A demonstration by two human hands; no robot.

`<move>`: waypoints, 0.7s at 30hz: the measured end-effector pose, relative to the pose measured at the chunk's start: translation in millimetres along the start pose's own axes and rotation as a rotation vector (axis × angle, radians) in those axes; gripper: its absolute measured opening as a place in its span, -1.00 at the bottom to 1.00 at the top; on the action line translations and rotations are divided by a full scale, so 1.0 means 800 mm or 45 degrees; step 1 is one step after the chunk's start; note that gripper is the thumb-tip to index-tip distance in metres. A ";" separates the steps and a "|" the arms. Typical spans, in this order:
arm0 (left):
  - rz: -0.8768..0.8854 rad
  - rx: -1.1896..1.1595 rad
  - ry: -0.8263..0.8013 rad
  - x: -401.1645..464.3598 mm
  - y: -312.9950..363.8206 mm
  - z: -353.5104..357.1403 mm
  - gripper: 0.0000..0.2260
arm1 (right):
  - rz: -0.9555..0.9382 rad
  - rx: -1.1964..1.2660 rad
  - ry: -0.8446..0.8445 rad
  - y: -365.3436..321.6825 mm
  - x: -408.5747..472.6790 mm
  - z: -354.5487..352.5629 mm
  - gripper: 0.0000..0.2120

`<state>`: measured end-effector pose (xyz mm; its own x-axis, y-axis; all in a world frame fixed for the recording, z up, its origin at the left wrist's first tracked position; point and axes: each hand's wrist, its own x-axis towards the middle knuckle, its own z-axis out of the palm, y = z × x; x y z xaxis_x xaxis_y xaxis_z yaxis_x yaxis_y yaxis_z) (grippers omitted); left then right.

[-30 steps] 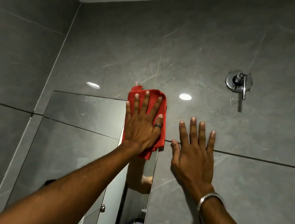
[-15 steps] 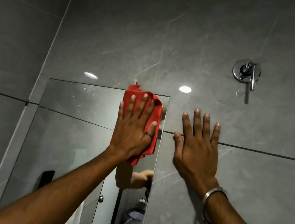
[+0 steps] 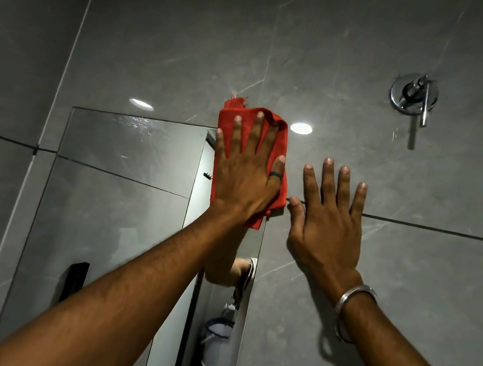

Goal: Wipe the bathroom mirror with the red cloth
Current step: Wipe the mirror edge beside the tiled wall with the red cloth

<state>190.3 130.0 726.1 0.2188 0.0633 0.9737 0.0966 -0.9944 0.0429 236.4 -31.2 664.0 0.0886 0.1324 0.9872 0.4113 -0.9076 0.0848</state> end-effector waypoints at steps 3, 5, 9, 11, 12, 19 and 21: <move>0.026 -0.006 -0.009 -0.007 0.000 0.001 -0.35 | 0.011 0.009 0.004 -0.001 -0.002 0.000 -0.34; 0.039 -0.020 -0.004 -0.013 -0.001 0.002 -0.36 | 0.006 0.010 0.010 -0.004 -0.007 0.001 -0.34; 0.068 -0.021 0.012 -0.034 -0.001 0.008 -0.37 | -0.020 -0.002 0.025 -0.006 -0.021 0.005 -0.35; 0.073 -0.050 0.035 -0.051 -0.001 0.012 -0.38 | -0.044 0.015 0.042 -0.006 -0.031 0.007 -0.35; 0.080 -0.058 0.052 -0.060 -0.001 0.015 -0.38 | -0.056 0.026 0.054 -0.007 -0.036 0.007 -0.35; 0.077 -0.083 0.038 -0.131 -0.002 0.028 -0.40 | -0.085 0.042 0.014 -0.020 -0.098 0.014 -0.35; 0.092 -0.083 0.062 -0.158 -0.004 0.035 -0.41 | -0.095 0.056 0.006 -0.022 -0.128 0.015 -0.37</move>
<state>189.3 127.2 597.0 0.1756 -0.0114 0.9844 0.0187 -0.9997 -0.0149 230.9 -23.8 560.1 0.0522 0.1971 0.9790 0.4563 -0.8767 0.1522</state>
